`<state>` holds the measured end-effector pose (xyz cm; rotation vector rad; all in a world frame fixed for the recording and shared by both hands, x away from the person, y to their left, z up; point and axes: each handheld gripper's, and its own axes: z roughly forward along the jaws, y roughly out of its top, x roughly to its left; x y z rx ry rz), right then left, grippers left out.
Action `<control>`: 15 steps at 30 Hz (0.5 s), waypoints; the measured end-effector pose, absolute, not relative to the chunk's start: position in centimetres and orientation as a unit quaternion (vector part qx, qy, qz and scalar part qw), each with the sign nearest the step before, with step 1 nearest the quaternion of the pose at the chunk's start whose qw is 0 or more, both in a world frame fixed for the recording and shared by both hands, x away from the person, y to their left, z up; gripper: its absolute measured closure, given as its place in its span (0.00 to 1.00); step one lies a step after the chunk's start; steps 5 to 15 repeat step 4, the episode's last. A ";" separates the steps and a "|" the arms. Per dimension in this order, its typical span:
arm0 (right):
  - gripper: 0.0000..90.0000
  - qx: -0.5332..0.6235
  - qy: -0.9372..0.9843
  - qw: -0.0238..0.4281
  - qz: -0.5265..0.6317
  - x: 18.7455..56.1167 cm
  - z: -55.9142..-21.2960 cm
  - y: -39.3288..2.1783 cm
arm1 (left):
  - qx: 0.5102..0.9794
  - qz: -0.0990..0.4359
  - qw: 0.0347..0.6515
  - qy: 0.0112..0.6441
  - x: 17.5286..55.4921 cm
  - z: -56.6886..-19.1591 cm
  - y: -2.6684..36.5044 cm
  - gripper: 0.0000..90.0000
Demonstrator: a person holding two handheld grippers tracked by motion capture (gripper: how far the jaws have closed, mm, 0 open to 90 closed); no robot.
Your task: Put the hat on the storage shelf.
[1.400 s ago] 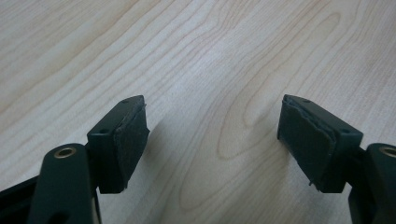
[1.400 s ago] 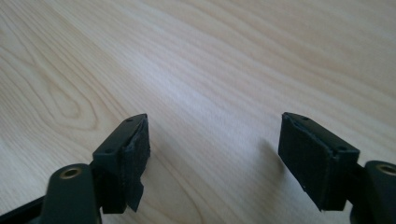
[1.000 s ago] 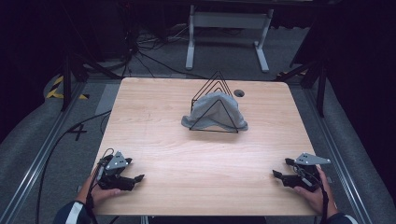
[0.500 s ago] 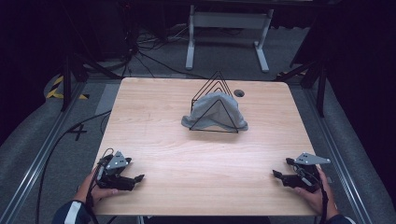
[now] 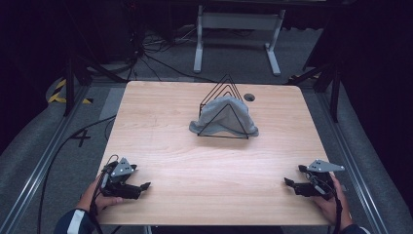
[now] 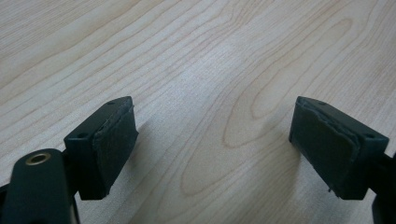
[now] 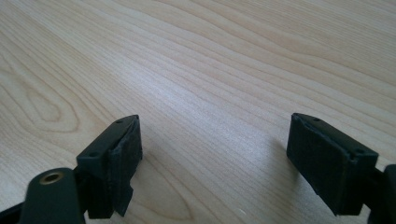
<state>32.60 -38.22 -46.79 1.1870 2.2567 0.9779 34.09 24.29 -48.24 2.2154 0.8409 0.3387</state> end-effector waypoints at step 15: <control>0.21 0.427 0.808 0.205 0.352 32.6 -46.8 -38.2 | 0.862 0.132 0.365 0.327 34.1 -48.2 24.3 0.17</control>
